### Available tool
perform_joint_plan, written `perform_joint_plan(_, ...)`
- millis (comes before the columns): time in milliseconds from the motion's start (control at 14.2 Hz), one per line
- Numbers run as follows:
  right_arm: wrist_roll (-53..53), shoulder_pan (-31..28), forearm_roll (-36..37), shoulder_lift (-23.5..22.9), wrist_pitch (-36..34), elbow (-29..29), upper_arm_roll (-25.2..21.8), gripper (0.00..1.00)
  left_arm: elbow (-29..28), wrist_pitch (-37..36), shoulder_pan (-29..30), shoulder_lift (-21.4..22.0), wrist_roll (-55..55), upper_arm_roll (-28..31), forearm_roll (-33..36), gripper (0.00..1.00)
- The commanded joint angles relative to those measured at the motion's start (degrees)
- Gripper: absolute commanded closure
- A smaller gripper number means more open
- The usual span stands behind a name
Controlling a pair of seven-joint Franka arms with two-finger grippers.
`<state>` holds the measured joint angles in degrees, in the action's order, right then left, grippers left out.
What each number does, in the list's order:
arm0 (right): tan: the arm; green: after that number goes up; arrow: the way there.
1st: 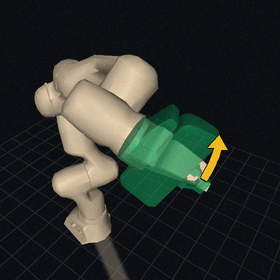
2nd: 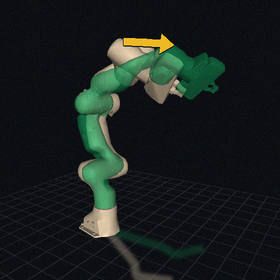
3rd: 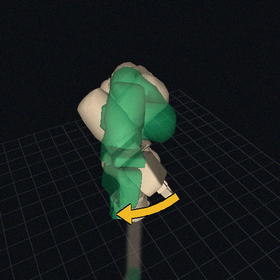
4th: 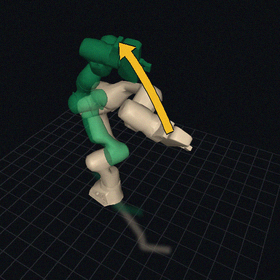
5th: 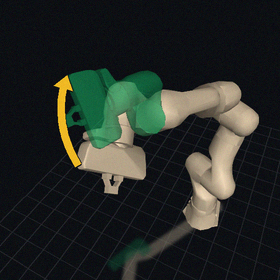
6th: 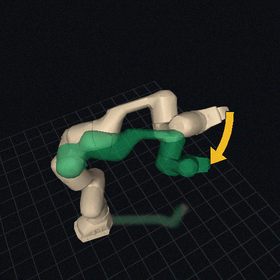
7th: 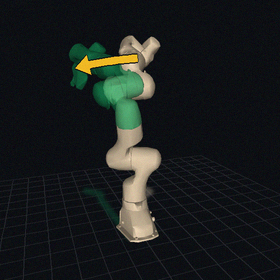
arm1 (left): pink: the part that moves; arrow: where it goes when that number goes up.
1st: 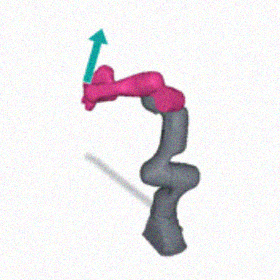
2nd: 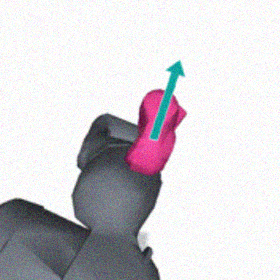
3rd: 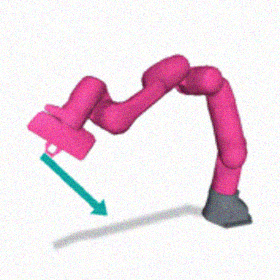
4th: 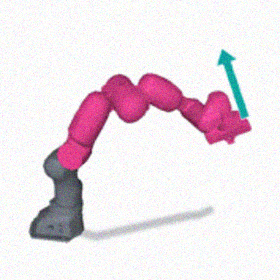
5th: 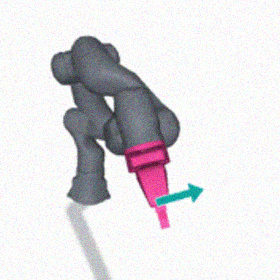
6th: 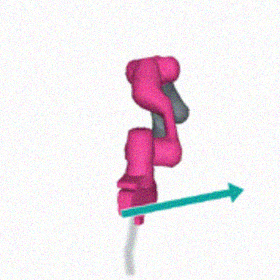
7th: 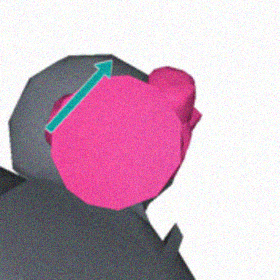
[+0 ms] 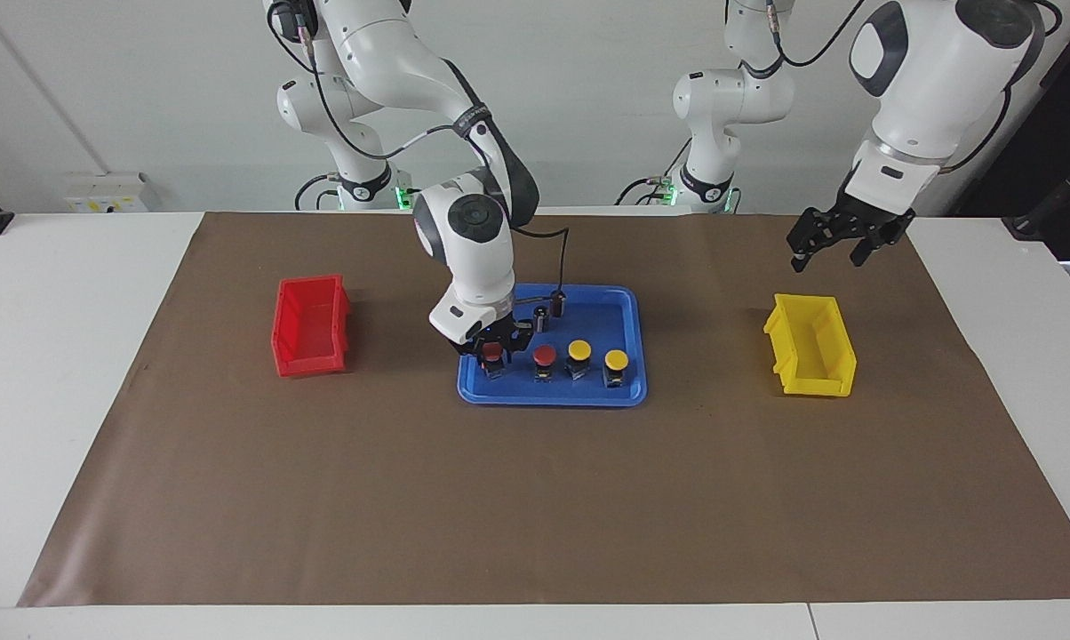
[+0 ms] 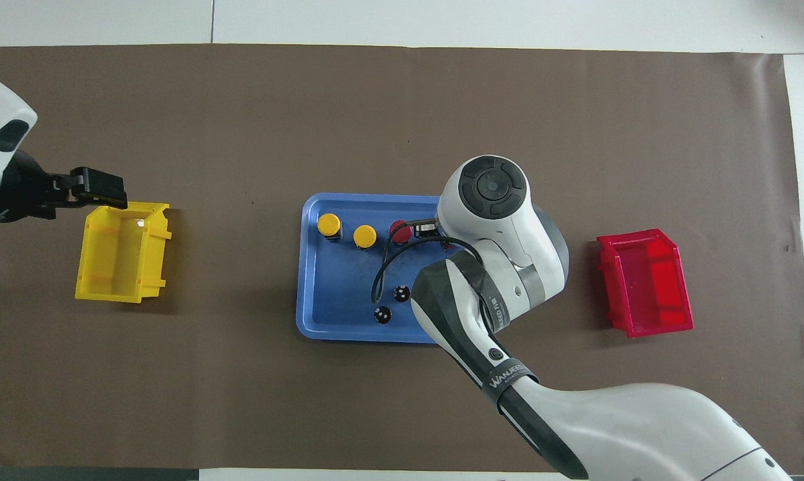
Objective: Sort red and yellow buttons by color
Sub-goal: 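Drop the red button into the red bin while the left gripper grasps yellow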
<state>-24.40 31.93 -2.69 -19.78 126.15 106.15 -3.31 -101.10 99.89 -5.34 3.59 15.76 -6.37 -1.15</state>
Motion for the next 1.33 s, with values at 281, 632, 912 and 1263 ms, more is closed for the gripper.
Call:
perform_joint_plan(281,6.0,-4.83,-3.28,3.07,-8.69,-4.7,-0.03,0.88,-5.87,13.74,-1.07,-6.48,18.75,-11.19,1.5,0.03)
perform_joint_plan(632,23.4,-19.95,-4.6,16.24,-20.14,-0.62,0.06,0.88,-6.31,20.61,-2.4,-13.52,31.16,-16.73,8.0,0.04)
perform_joint_plan(912,33.79,-28.32,-4.6,23.29,-18.93,10.98,-0.03,0.88,-8.41,24.56,-2.48,-15.63,35.2,-18.93,10.11,0.07)
perform_joint_plan(1263,33.36,-28.5,-3.37,26.81,-13.22,19.96,-0.21,0.88,-9.82,26.32,-2.48,-15.72,36.44,-20.26,10.12,0.09)
